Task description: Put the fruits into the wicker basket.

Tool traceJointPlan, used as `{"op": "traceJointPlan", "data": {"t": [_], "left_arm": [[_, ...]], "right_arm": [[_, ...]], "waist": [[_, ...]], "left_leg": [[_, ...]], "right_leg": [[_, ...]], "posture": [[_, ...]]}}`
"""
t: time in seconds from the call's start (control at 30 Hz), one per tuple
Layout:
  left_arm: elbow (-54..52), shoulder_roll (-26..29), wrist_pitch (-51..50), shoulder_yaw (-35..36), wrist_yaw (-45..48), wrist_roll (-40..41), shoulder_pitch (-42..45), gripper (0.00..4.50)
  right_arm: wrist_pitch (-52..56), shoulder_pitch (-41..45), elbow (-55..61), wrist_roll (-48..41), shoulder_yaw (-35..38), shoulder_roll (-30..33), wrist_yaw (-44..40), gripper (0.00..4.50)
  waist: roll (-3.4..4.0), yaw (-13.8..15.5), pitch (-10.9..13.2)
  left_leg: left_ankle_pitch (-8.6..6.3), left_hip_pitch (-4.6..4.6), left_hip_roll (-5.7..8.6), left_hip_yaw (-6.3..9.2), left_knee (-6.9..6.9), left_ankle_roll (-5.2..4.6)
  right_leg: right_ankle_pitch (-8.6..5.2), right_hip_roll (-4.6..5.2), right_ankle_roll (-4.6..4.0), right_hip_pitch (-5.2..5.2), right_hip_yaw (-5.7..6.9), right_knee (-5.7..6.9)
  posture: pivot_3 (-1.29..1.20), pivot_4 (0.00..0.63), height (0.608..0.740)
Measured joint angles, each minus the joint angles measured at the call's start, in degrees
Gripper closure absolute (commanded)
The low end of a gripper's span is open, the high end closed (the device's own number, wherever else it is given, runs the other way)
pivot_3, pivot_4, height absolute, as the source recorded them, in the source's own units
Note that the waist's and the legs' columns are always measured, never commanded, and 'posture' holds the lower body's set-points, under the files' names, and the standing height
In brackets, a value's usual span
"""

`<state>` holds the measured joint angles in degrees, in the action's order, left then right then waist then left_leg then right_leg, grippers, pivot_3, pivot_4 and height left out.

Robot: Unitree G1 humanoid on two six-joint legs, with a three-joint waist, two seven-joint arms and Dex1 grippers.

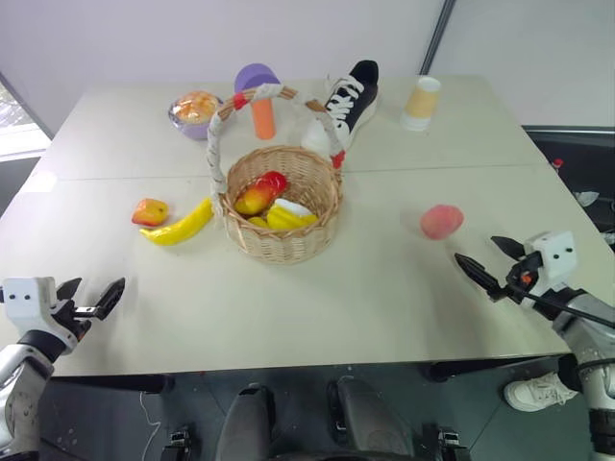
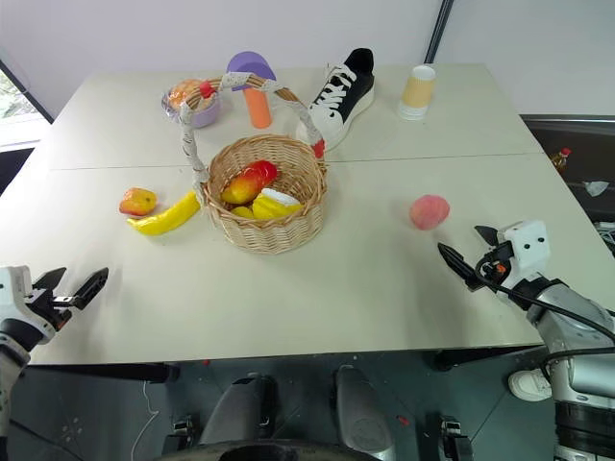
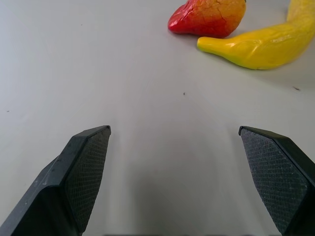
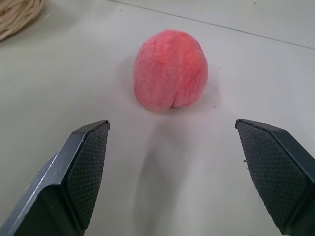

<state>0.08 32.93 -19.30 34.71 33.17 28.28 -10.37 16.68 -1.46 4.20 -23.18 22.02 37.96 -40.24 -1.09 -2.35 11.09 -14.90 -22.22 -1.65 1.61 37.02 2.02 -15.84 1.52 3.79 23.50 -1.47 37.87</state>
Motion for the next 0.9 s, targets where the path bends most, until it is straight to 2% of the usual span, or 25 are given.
{"op": "traceJointPlan", "data": {"t": [0.4, 0.73, 0.9], "left_arm": [[0.08, 0.21, -0.35, -0.67, -0.96, 0.14, 3.67, 0.00], [-2.51, 5.07, -2.24, -3.63, 0.72, -0.10, 8.39, 0.00], [-2.10, 6.95, -3.18, -6.29, 0.37, -2.18, 11.93, 0.00]], "right_arm": [[-0.49, 1.49, -0.03, -0.04, -1.04, -0.24, -1.32, 0.21], [9.47, 5.06, 16.60, -7.70, -4.19, 5.09, -6.03, 0.21], [13.79, 10.19, 23.51, -10.27, -9.93, 5.46, -6.17, 0.21]], "waist": [[0.00, 0.06, 0.00], [0.00, 0.14, 0.00], [0.00, 0.08, 0.00]], "left_leg": [[0.00, 0.00, 0.01, 0.00, 0.00, 0.00], [0.00, -0.02, -0.02, 0.03, 0.00, 0.00], [0.00, -0.01, -0.03, 0.05, 0.02, 0.00]], "right_leg": [[0.02, -0.01, 0.03, 0.00, 0.01, 0.00], [0.03, -0.01, 0.04, 0.00, 0.02, 0.01], [0.03, -0.04, 0.04, 0.01, 0.03, 0.01]], "posture": [[0.00, 0.150, 0.740], [0.00, 0.150, 0.740], [0.00, 0.150, 0.740]]}}
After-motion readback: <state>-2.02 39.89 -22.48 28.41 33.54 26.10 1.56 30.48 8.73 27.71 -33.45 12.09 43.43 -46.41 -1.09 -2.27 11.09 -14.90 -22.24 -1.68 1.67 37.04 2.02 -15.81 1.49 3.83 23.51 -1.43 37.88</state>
